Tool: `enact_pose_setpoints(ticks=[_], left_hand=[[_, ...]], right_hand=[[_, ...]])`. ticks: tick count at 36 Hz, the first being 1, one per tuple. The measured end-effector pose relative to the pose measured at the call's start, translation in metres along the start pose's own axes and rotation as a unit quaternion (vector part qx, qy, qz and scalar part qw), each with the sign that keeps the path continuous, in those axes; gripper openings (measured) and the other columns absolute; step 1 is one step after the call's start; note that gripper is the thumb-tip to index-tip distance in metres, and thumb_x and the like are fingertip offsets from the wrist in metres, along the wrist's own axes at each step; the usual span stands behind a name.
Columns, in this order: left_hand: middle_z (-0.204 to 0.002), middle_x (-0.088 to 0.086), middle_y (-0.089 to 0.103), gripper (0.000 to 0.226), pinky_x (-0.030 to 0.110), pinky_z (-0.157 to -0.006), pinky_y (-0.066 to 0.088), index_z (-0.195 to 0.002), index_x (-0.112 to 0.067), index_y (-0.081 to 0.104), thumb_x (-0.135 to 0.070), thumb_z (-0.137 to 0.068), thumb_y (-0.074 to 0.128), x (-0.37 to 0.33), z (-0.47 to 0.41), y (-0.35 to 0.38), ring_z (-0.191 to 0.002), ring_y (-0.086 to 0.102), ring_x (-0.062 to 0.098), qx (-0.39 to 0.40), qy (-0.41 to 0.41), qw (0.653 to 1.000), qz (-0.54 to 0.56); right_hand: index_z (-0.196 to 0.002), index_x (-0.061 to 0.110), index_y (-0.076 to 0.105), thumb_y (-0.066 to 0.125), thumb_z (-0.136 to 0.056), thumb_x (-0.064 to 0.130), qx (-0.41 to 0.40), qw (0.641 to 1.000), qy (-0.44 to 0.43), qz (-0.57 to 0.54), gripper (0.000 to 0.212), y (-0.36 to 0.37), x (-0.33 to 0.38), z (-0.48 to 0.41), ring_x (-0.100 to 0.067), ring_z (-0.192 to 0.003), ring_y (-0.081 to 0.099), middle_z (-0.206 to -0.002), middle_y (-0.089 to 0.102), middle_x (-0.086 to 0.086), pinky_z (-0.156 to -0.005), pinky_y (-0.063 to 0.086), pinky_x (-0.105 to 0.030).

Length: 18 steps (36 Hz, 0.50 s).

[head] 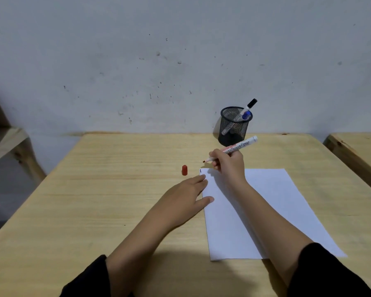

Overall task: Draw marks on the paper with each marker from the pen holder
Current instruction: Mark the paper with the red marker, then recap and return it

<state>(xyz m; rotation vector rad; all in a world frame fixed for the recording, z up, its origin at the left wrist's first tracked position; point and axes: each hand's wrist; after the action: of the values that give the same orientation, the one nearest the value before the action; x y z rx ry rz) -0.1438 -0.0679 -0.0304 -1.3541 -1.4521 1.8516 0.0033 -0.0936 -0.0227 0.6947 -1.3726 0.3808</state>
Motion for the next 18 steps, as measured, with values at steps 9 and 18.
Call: enact_pose_setpoints(ticks=[9,18], left_hand=[[-0.158,-0.008,0.020,0.056,0.029,-0.111,0.028,-0.144,-0.020,0.033,-0.046,-0.095,0.041,0.006,-0.003,0.008,-0.144,0.020,0.007,0.015,-0.007,1.000,-0.007],[-0.158,-0.007,0.022,0.056,0.028,-0.110,0.028,-0.145,-0.019,0.033,-0.045,-0.095,0.041,0.000,-0.002,0.001,-0.144,0.021,0.008,0.018,-0.007,1.000,-0.011]], right_hand=[[-0.069,0.007,0.046,0.055,-0.074,-0.005,0.000,1.000,0.000,0.022,0.016,0.007,-0.012,0.004,-0.008,-0.039,0.045,-0.045,0.050,0.001,-0.044,0.038,-0.022],[-0.069,0.008,0.045,0.055,-0.076,-0.005,-0.002,0.999,-0.010,0.034,0.018,0.009,-0.014,0.001,-0.008,-0.043,0.049,-0.050,0.050,-0.002,-0.051,0.042,-0.025]])
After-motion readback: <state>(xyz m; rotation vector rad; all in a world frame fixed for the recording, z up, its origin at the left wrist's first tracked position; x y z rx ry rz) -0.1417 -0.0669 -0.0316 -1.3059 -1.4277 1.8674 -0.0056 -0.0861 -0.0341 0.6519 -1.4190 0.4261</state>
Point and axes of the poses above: each hand's wrist, its own z-axis away from the middle knuckle, its own y-axis out of the palm, x = y × z
